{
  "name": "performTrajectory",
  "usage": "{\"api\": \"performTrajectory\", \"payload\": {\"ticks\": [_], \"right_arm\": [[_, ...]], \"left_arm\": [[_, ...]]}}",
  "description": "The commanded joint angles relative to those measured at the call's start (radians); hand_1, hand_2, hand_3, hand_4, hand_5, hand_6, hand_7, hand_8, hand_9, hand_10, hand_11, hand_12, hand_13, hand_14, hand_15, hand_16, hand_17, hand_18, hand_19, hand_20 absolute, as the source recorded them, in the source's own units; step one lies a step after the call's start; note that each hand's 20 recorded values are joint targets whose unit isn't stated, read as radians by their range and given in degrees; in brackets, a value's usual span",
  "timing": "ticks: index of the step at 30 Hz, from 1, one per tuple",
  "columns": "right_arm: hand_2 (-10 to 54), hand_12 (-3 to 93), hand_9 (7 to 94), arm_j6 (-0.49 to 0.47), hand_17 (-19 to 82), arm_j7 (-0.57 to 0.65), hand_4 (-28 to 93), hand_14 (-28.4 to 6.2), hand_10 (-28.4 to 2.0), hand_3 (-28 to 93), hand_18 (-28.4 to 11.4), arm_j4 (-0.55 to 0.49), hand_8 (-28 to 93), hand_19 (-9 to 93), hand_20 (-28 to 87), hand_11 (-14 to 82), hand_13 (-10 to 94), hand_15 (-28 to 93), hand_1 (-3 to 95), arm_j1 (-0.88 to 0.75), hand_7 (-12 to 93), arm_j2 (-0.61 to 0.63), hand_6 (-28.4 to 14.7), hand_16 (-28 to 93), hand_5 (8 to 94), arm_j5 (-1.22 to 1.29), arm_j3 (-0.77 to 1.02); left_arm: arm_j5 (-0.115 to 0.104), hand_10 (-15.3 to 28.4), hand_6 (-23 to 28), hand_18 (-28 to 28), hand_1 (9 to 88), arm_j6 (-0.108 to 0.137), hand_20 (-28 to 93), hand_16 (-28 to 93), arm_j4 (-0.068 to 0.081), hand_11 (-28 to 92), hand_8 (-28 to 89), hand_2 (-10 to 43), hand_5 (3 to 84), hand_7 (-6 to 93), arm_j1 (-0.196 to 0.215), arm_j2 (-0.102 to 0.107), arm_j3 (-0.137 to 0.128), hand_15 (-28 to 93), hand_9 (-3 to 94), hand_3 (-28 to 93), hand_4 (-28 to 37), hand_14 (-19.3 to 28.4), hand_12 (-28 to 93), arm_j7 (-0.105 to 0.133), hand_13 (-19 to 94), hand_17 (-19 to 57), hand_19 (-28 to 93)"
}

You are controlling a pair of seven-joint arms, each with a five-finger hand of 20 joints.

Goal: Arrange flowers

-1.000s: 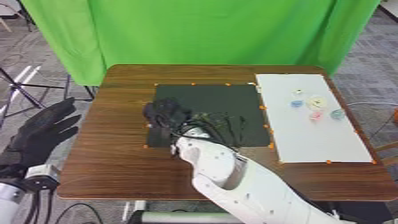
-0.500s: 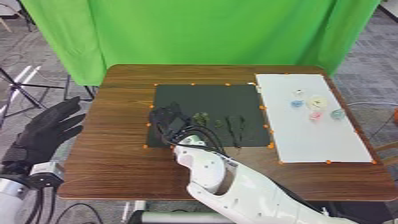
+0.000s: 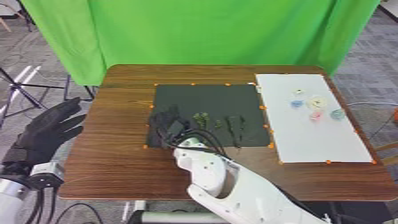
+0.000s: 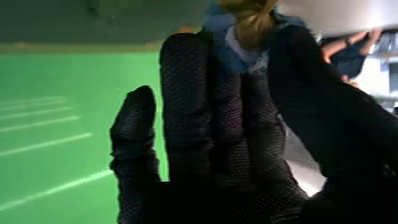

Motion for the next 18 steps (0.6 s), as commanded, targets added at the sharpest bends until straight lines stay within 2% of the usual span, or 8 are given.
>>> {"api": "performTrajectory", "payload": {"ticks": [1,7,13,18], "right_arm": [[-9.5,26.9,53.2,-0.032,17,0.001,-28,-6.0,-10.0,87,-18.7,-0.013,-18,74,53,35.7,53,61,34.8,-0.013,41,-0.001,0.0,26,49.6,-0.019,0.002],[-9.5,26.9,44.5,-0.045,15,0.002,-28,-7.8,-11.7,88,-18.7,-0.057,-17,75,53,35.4,46,64,32.8,-0.017,38,0.01,-2.9,23,42.4,-0.009,0.018],[-9.5,27.0,38.3,-0.114,13,0.006,-28,-9.4,-13.4,88,-19.1,-0.179,-15,75,55,32.5,42,66,30.5,-0.037,34,0.039,-4.8,21,36.5,0.039,0.088],[-9.5,27.3,35.0,-0.068,11,0.015,-28,-10.8,-15.2,86,-19.5,-0.289,-13,74,55,29.3,39,67,28.1,-0.046,31,0.109,-6.0,20,34.0,0.131,0.181]], "left_arm": [[-0.005,9.5,1.8,17.2,24.2,-0.007,10,6,-0.004,13,-10,-3.3,26.0,18.3,0.021,-0.014,-0.004,20,20.0,70,-26.0,12.2,19,-0.011,15,-10.3,35],[-0.005,9.6,1.8,17.2,24.2,-0.003,10,6,-0.007,13,-10,-3.2,26.0,18.3,0.034,-0.018,-0.01,20,20.0,70,-26.0,12.2,19,-0.004,15,-10.4,35],[-0.001,9.5,1.8,17.2,24.3,-0.004,10,6,-0.019,13,-10,-3.1,26.1,18.3,0.063,-0.041,-0.028,20,20.0,70,-26.1,12.2,19,0.013,15,-10.4,35],[0.004,9.5,1.8,17.2,24.3,0.006,10,6,-0.026,13,-10,-3.1,26.2,18.5,0.078,-0.058,-0.035,20,20.0,70,-26.1,12.2,19,0.022,15,-10.4,35]]}}
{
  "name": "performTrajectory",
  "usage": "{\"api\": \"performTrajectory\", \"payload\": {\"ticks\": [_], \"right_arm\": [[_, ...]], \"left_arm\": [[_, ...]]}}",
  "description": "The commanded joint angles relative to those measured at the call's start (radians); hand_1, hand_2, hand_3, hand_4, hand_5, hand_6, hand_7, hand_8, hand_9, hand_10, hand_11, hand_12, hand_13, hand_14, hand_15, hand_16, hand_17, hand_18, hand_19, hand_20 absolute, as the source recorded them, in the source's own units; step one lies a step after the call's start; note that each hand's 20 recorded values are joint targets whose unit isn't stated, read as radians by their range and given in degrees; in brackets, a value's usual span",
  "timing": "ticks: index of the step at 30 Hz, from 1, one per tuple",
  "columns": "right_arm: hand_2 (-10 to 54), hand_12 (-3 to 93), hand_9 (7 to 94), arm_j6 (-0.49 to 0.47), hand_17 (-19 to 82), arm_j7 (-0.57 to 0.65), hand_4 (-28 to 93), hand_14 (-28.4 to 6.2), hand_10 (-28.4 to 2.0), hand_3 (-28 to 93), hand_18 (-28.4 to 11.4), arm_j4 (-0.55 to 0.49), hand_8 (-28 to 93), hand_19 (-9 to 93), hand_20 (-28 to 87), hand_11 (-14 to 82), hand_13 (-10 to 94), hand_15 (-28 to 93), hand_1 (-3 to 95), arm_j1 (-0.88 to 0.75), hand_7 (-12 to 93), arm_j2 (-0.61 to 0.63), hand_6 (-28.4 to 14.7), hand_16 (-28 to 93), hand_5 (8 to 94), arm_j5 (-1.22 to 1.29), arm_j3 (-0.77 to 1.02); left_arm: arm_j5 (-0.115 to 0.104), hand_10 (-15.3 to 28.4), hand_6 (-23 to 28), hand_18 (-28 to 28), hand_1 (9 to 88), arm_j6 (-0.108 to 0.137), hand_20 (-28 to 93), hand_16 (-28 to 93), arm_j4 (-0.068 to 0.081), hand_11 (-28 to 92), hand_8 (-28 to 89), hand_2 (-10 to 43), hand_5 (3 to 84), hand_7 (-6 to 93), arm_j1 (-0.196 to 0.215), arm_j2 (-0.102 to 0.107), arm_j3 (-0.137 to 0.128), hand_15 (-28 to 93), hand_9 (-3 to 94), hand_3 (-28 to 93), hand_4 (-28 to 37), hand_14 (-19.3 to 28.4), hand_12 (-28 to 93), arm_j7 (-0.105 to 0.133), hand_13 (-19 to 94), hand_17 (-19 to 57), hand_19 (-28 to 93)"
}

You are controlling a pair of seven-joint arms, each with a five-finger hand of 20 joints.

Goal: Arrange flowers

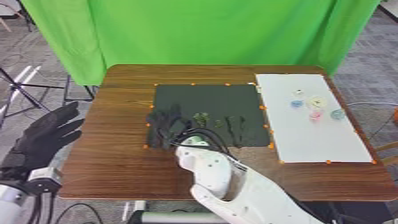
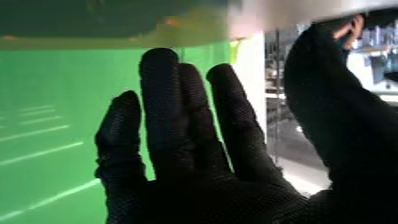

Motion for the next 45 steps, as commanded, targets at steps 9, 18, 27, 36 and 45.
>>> {"api": "performTrajectory", "payload": {"ticks": [9,18,27,36,45], "right_arm": [[-9.5,27.2,32.2,0.09,8,0.141,-28,-11.6,-16.3,87,-19.7,-0.157,-11,67,49,21.5,34,47,27.6,-0.05,28,0.306,-6.0,18,31.3,0.175,0.343],[-9.5,27.9,21.8,-0.034,2,0.353,-28,-17.3,-18.8,86,-21.1,-0.051,-8,54,31,9.3,20,18,28.4,-0.131,19,0.456,-8.8,25,23.6,0.235,0.531],[-9.5,24.7,29.8,-0.003,6,0.393,-28,-14.5,-17.5,88,-20.2,0.035,-10,59,30,15.1,31,25,29.9,-0.2,23,0.488,-8.9,23,27.3,0.2,0.591],[-9.5,24.5,42.5,-0.032,13,0.426,-28,-10.3,-15.9,88,-19.9,0.042,-13,69,36,29.5,47,42,31.5,-0.24,31,0.49,-6.7,18,37.9,0.236,0.625],[-9.5,24.8,54.2,0.091,20,0.386,-28,-6.6,-13.2,87,-20.3,0.091,-16,74,40,37.5,60,47,36.5,-0.26,39,0.486,-2.9,18,48.0,0.195,0.596]], "left_arm": [[0.017,9.5,1.8,17.2,24.3,0.014,10,6,-0.036,14,-10,-3.0,26.2,18.6,0.068,-0.073,-0.028,20,20.0,70,-26.1,12.3,19,0.025,15,-10.4,35],[0.022,9.6,1.9,17.1,24.4,0.016,10,6,-0.039,14,-10,-2.9,26.3,18.4,0.07,-0.091,-0.025,20,20.0,70,-26.1,12.3,19,0.033,15,-10.4,35],[0.026,9.6,1.9,17.1,24.4,0.018,10,6,-0.039,14,-10,-2.8,26.3,18.3,0.07,-0.088,-0.022,20,20.0,70,-26.1,12.3,19,0.033,15,-10.4,35],[0.028,9.6,1.8,17.1,24.5,0.016,10,6,-0.039,14,-10,-2.8,26.3,18.4,0.07,-0.093,-0.023,20,20.0,70,-26.2,12.3,19,0.032,15,-10.4,35],[0.026,9.5,1.9,17.1,24.5,0.015,10,6,-0.033,14,-10,-2.7,26.3,18.4,0.062,-0.084,-0.019,21,20.0,70,-26.1,12.3,19,0.027,15,-10.4,35]]}}
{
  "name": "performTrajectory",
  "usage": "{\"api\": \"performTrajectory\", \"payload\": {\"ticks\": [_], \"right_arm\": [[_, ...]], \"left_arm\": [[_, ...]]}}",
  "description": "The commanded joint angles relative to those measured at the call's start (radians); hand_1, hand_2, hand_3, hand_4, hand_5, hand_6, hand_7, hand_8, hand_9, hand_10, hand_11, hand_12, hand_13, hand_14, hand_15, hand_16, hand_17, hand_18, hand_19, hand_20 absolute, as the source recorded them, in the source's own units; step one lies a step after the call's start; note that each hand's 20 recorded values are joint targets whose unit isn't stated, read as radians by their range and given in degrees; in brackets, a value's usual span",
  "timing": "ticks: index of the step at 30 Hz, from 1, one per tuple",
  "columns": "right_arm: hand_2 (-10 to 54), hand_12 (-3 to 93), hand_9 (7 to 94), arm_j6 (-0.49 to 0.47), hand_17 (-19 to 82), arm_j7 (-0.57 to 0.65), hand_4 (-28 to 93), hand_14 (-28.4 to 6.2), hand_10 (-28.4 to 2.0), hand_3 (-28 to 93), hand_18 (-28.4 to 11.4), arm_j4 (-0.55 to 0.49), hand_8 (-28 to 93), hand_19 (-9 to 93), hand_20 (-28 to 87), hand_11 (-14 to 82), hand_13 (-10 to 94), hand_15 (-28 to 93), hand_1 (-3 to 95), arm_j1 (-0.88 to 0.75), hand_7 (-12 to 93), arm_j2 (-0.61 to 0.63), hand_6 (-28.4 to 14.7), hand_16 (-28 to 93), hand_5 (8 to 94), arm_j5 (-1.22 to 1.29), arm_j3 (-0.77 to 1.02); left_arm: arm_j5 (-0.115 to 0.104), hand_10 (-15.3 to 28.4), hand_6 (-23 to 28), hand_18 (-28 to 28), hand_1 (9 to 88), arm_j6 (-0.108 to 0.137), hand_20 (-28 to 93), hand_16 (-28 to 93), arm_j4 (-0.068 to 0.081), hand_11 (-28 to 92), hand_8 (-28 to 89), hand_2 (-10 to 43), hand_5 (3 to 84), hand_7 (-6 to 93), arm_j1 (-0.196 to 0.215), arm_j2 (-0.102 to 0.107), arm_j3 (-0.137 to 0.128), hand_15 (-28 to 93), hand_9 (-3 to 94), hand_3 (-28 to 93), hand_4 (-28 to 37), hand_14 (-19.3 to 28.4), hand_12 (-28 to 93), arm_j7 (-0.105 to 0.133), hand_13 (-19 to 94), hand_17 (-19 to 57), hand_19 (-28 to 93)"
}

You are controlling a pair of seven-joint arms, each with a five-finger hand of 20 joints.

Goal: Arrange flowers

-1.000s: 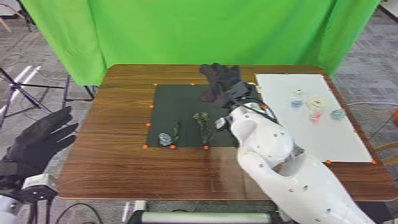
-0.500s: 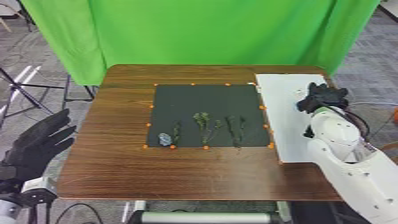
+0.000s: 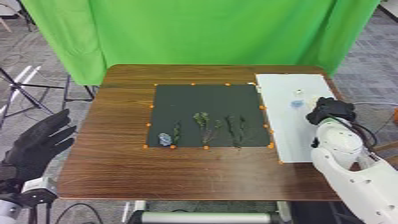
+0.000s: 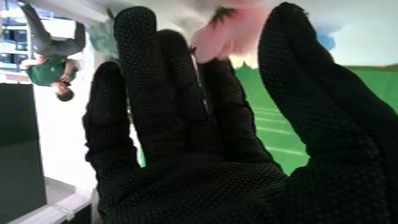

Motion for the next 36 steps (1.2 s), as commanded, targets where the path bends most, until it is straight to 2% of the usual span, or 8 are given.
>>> {"api": "performTrajectory", "payload": {"ticks": [1,3,5,9,15,18,29,36], "right_arm": [[-9.5,29.7,59.6,0.171,22,-0.03,-28,-4.3,-11.0,85,-19.9,0.047,-10,75,42,33.4,65,43,39.9,-0.033,40,0.005,-1.7,26,50.9,-0.069,-0.033],[-9.5,35.1,65.2,0.216,23,-0.046,-28,-2.6,-9.3,82,-19.5,0.044,-3,76,42,27.6,69,40,43.0,-0.038,42,0.009,-0.8,32,52.8,-0.092,-0.036],[-9.5,44.7,76.7,0.267,26,-0.062,-28,-2.1,-6.9,80,-19.4,0.031,1,78,45,19.0,76,41,48.2,-0.041,47,0.008,1.0,35,58.8,-0.103,-0.037],[-9.5,50.9,85.6,0.332,30,-0.1,-28,-2.5,-5.7,81,-19.2,-0.019,2,80,47,18.5,81,47,52.2,-0.014,49,0.0,2.4,36,68.3,-0.102,-0.057],[-9.5,51.7,86.8,0.36,31,-0.198,-28,-2.5,-5.9,82,-19.5,-0.079,0,80,48,19.0,82,49,51.7,0.132,49,-0.071,2.1,36,70.2,-0.087,-0.19],[-9.5,51.9,86.9,0.382,31,-0.253,-28,-2.7,-6.0,83,-19.5,-0.074,0,80,48,19.0,82,49,51.5,0.232,49,-0.128,2.1,36,70.4,-0.092,-0.295],[-9.5,52.6,87.4,0.324,31,-0.388,-28,-2.0,-6.0,83,-19.4,0.053,-1,80,49,18.9,82,50,50.9,0.404,49,-0.386,2.0,37,71.0,-0.113,-0.528],[-9.5,52.1,87.6,0.305,31,-0.387,-27,-1.4,-6.0,84,-19.5,0.172,-1,80,49,18.7,82,49,50.5,0.449,49,-0.462,2.0,37,71.0,-0.163,-0.644]], "left_arm": [[0.001,9.5,1.8,17.1,24.5,0.005,10,6,0.0,14,-10,-2.7,26.3,18.4,0.003,0.002,0.001,21,20.0,70,-26.1,12.4,19,-0.004,15,-10.4,35],[0.001,9.5,1.8,17.1,24.5,0.004,10,6,0.001,14,-10,-2.7,26.3,18.4,0.002,0.002,-0.001,21,20.0,70,-26.1,12.4,19,-0.006,15,-10.4,35],[-0.004,9.5,1.8,17.1,24.5,0.011,10,6,-0.001,14,-10,-2.6,26.3,18.4,0.011,0.011,-0.002,21,20.0,70,-26.1,12.4,19,0.001,15,-10.4,35],[-0.005,9.5,1.8,17.1,24.5,0.009,10,6,0.002,14,-10,-2.6,26.3,18.4,0.006,0.016,-0.003,21,20.0,70,-26.1,12.4,18,-0.002,15,-10.4,35],[-0.003,9.5,1.8,17.1,24.6,0.0,10,6,0.007,14,-10,-2.6,26.3,18.5,-0.004,0.016,0.002,21,20.0,70,-26.2,12.4,18,-0.016,15,-10.4,35],[-0.008,9.5,1.8,17.1,24.5,0.007,10,6,0.009,14,-10,-2.6,26.3,18.6,-0.003,0.027,0.011,21,20.0,70,-26.1,12.4,18,-0.012,15,-10.4,35],[-0.002,9.6,1.9,17.1,24.7,0.004,10,6,0.012,14,-10,-2.5,26.3,18.5,-0.021,0.028,0.024,21,20.0,70,-26.2,12.4,18,-0.027,15,-10.4,35],[-0.005,9.6,1.8,17.1,24.6,0.009,10,6,0.019,14,-10,-2.5,26.3,18.5,-0.042,0.048,0.035,21,20.0,70,-26.2,12.4,18,-0.027,15,-10.4,35]]}}
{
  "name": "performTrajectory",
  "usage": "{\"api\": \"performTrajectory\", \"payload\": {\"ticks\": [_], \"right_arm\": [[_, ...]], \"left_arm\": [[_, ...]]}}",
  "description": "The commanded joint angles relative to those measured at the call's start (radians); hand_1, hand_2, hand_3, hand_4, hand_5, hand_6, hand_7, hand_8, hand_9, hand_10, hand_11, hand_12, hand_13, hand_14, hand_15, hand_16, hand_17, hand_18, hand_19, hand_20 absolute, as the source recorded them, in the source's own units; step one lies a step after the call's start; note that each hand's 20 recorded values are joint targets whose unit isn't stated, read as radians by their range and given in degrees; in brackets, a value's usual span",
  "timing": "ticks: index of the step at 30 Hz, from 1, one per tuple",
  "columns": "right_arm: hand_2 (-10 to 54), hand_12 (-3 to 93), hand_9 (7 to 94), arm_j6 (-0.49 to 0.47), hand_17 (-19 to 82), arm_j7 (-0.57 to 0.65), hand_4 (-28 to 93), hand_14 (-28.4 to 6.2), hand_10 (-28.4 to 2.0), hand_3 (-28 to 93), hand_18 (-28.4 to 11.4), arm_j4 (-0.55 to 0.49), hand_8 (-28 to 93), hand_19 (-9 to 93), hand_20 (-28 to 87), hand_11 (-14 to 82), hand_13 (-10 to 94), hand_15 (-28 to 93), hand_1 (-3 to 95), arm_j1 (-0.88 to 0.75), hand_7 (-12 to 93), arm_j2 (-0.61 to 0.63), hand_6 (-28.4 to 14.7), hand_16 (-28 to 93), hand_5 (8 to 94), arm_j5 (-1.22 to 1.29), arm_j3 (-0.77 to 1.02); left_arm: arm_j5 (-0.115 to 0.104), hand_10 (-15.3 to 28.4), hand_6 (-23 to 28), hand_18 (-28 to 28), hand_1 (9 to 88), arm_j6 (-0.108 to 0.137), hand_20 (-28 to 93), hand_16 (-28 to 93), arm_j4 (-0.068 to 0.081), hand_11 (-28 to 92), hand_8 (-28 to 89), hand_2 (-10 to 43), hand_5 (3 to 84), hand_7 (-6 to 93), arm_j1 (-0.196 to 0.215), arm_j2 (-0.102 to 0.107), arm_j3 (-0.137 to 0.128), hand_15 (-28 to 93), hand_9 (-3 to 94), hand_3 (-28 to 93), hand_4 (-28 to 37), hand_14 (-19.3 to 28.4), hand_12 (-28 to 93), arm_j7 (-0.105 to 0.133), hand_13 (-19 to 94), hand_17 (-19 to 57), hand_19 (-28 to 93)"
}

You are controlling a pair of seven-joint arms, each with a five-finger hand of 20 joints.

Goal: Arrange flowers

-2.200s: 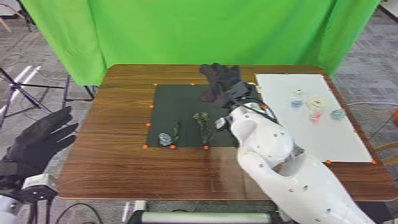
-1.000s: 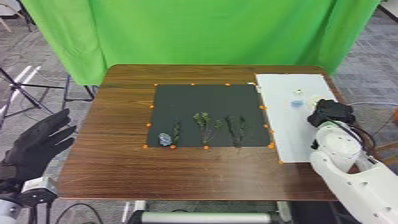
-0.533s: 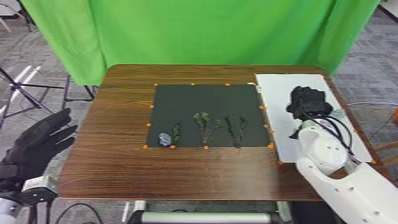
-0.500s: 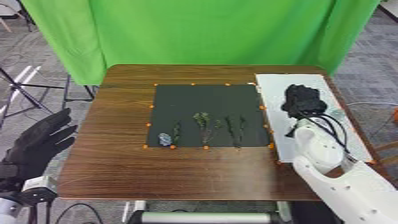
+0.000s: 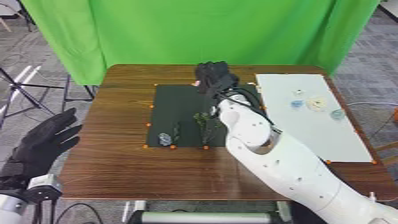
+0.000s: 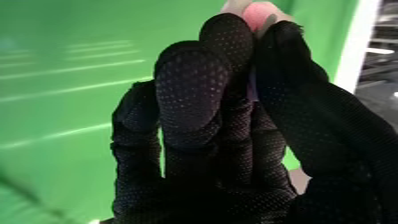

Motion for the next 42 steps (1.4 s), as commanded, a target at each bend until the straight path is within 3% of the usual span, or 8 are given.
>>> {"api": "performTrajectory", "payload": {"ticks": [1,11,14,21,27,35,42], "right_arm": [[-9.5,51.9,87.6,-0.033,31,-0.011,-27,-1.3,-6.0,84,-19.4,0.1,-1,80,50,18.7,82,49,50.3,0.029,49,-0.113,2.0,38,71.2,-0.065,-0.115],[-9.5,51.6,87.8,-0.007,31,0.044,-26,-0.5,-5.9,84,-19.4,0.213,-3,80,50,17.8,83,46,50.2,0.08,48,-0.155,1.8,40,72.0,-0.096,-0.187],[-9.5,51.4,87.9,-0.007,31,0.052,-27,-0.4,-5.9,83,-19.4,0.224,-3,80,50,17.4,83,46,50.6,0.08,48,-0.161,1.9,40,71.9,-0.104,-0.185],[-9.5,50.4,87.5,-0.043,30,0.057,-28,-0.2,-6.0,82,-19.1,0.242,-3,79,50,15.8,82,45,49.5,0.076,48,-0.169,2.0,41,71.1,-0.108,-0.182],[-9.5,50.1,84.8,-0.13,28,0.066,-28,-0.9,-6.1,80,-18.9,0.225,-2,77,50,14.6,79,45,46.0,0.065,47,-0.173,1.1,41,68.4,-0.106,-0.164],[-9.5,43.5,78.7,-0.187,26,0.057,-28,-1.0,-6.9,78,-19.3,0.217,-4,76,50,20.0,75,46,42.8,0.053,44,-0.178,0.7,37,66.6,-0.093,-0.15],[-9.5,34.0,73.4,-0.218,24,0.044,-28,-1.9,-8.7,81,-19.5,0.207,-4,75,50,24.2,73,47,39.3,0.047,33,-0.184,0.4,35,66.2,-0.103,-0.142]], "left_arm": [[-0.003,9.6,1.8,17.1,24.6,0.008,10,6,0.009,14,-10,-2.5,26.3,18.5,-0.018,0.021,0.01,21,20.0,70,-26.2,12.4,18,-0.012,15,-10.4,35],[-0.005,9.5,1.8,17.2,24.5,0.005,10,6,0.018,14,-10,-2.6,26.3,18.5,-0.043,0.044,0.027,21,20.0,70,-26.2,12.4,18,-0.019,15,-10.5,36],[-0.005,9.5,1.9,17.2,24.5,0.004,10,6,0.017,14,-10,-2.5,26.3,18.4,-0.043,0.043,0.026,21,20.0,70,-26.2,12.4,18,-0.022,15,-10.5,36],[-0.006,9.5,1.8,17.1,24.4,0.001,10,6,0.024,14,-10,-2.6,26.3,18.5,-0.054,0.05,0.031,21,20.0,70,-26.2,12.4,18,-0.027,15,-10.4,36],[-0.006,9.6,1.9,17.2,24.5,0.002,10,6,0.023,14,-10,-2.5,26.3,18.5,-0.052,0.048,0.03,21,20.0,70,-26.3,12.4,18,-0.028,15,-10.4,35],[-0.007,9.6,1.9,17.2,24.4,0.001,10,6,0.024,14,-10,-2.5,26.4,18.4,-0.053,0.05,0.031,21,20.1,70,-26.1,12.4,18,-0.034,15,-10.4,35],[-0.007,9.7,1.9,17.2,24.4,0.0,10,6,0.027,14,-10,-2.4,26.3,18.5,-0.059,0.052,0.035,21,20.1,70,-26.2,12.5,18,-0.04,15,-10.5,35]]}}
